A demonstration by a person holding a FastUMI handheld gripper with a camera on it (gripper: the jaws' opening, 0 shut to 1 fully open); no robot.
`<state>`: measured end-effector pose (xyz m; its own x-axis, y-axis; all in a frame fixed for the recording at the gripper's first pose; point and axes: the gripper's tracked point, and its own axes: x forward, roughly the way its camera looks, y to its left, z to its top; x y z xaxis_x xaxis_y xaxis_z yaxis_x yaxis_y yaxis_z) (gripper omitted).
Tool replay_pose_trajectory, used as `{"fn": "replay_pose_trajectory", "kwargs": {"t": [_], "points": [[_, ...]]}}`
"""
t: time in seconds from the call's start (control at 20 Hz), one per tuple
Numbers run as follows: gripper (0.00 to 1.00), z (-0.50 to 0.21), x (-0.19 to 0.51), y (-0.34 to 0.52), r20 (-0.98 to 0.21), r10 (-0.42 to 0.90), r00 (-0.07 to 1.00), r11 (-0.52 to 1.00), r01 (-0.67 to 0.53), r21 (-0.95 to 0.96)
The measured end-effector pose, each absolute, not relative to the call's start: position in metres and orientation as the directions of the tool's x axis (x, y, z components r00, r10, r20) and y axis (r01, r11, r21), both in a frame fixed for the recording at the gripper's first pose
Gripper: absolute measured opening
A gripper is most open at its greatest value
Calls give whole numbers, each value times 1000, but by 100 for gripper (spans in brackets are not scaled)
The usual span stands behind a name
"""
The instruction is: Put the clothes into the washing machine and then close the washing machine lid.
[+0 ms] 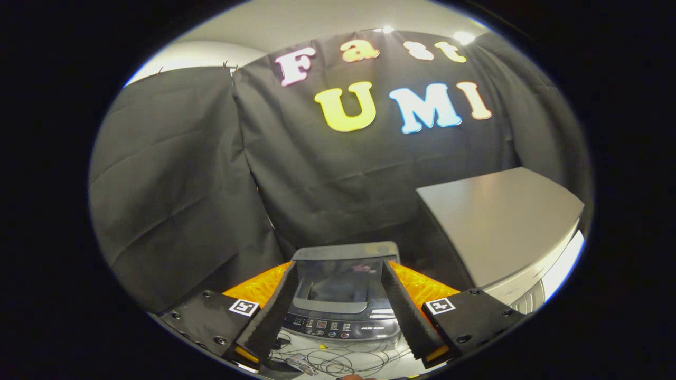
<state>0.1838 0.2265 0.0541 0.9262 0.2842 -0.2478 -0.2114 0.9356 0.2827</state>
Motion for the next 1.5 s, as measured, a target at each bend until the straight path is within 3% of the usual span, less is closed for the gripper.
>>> {"fn": "replay_pose_trajectory", "kwargs": {"t": [0.45, 0.7, 1.0, 1.5], "points": [[98, 68, 105, 62, -61, 189, 980, 962, -173, 210], [98, 56, 63, -15, 107, 131, 986, 977, -147, 154], [98, -2, 20, -71, 72, 115, 991, 992, -118, 48], [98, 2, -19, -88, 107, 128, 986, 992, -129, -2]]}}
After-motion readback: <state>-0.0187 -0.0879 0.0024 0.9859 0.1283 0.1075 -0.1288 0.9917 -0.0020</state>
